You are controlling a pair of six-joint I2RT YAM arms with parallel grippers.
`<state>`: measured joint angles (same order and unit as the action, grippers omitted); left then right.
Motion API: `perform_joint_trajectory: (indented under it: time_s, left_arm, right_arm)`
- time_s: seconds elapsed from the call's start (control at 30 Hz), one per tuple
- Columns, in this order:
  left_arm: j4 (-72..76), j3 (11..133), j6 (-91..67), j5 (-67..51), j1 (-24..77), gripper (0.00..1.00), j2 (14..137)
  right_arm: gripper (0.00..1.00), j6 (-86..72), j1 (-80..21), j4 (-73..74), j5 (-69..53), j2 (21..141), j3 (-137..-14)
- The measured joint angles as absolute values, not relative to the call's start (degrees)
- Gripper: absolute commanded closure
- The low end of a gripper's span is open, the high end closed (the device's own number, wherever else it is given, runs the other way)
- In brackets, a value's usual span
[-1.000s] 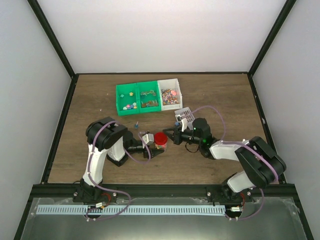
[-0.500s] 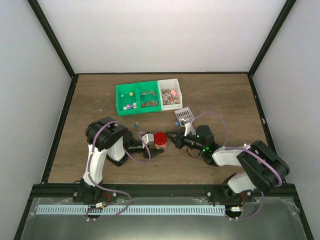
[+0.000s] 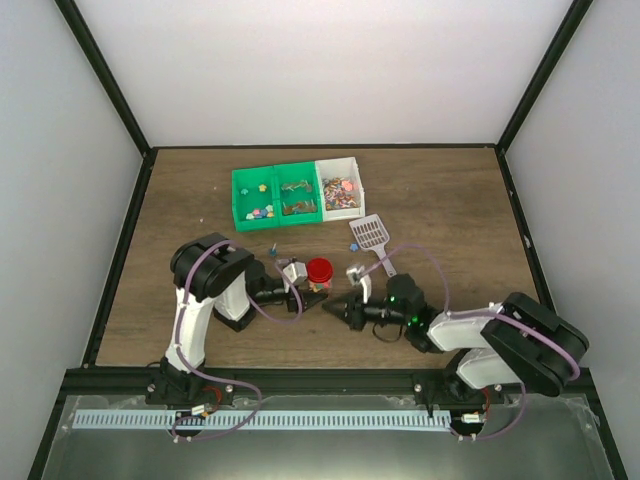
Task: Pack the candies
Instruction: Move the packing bottle to the center of the board.
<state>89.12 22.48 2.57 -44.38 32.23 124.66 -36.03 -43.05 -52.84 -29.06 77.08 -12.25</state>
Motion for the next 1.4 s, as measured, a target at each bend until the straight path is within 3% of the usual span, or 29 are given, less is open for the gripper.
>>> perform_joint_trajectory:
  time_s: [0.17,0.27,0.67,1.1,1.4]
  left_arm:
    - [89.1,22.8,2.2,-41.8,32.3,0.56,124.7]
    - [89.1,22.8,2.2,-40.8,32.3,0.51,124.7]
    - [89.1,27.1,-0.1,-34.6,32.1,0.49,126.9]
    - [89.1,29.6,-0.9,-33.1,31.6,0.25,128.4]
    - [89.1,26.3,1.8,-29.5,31.4,0.14,127.1]
  right_arm:
    - [0.99,-36.1,-47.2,-45.3,-35.4,74.5,-9.9]
    - [0.99,-36.0,-47.1,-42.3,-34.9,71.4,-9.9]
    - [0.99,-35.2,-43.5,-35.0,-31.4,67.2,-10.9]
    - [0.99,-33.9,-42.1,-30.0,-25.8,62.8,-10.9]
    - [0.99,-33.5,-42.1,-28.2,-24.0,62.1,-10.9]
